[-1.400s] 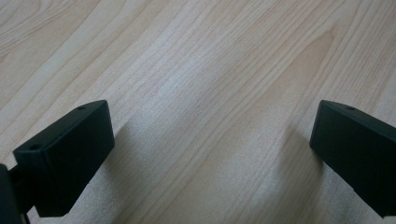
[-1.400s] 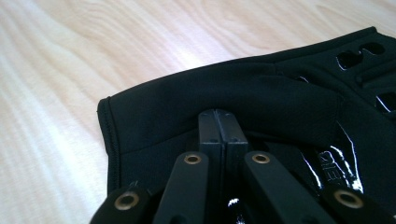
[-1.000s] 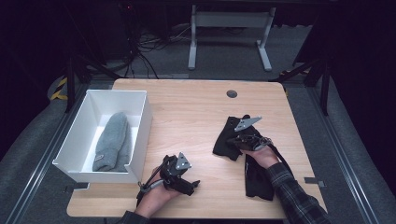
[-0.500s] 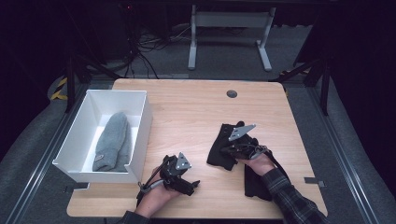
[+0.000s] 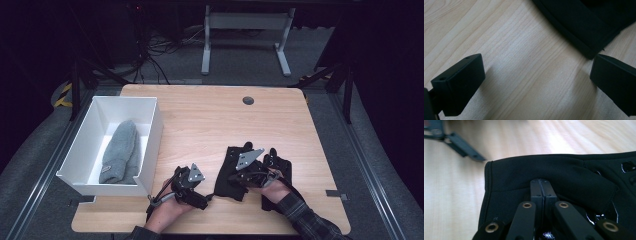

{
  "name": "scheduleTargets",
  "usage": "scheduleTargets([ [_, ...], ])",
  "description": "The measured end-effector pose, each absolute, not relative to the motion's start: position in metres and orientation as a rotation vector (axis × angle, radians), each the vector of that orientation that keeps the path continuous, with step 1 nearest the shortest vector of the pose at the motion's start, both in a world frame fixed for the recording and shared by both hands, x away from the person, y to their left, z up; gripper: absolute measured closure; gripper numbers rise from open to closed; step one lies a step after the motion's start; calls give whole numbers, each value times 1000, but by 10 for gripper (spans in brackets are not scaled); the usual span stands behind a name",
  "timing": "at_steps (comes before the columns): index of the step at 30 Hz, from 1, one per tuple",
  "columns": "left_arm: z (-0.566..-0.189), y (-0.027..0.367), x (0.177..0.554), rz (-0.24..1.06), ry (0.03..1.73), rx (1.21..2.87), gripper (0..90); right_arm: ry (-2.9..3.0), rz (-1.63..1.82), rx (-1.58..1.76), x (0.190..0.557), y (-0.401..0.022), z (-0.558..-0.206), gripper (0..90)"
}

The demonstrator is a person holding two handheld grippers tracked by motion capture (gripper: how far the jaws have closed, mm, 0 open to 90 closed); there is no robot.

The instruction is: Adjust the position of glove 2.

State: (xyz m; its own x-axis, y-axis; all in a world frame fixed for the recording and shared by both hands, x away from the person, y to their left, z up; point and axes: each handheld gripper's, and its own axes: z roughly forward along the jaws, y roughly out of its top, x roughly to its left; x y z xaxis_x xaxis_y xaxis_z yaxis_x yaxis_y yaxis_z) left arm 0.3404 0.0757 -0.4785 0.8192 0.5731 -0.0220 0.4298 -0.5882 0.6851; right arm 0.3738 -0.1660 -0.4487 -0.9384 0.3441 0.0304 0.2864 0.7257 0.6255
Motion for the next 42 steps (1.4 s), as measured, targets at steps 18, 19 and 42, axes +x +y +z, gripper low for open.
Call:
scheduleTargets([
  [18,-478,76,342,251,718,2300,2,2696,1093,621,365,-198,-435,547],
  [19,-477,76,342,247,721,2308,3,2689,1096,641,364,-201,-435,537],
  [42,-439,52,372,125,723,2234,377,2582,1082,828,356,-272,-435,456],
])
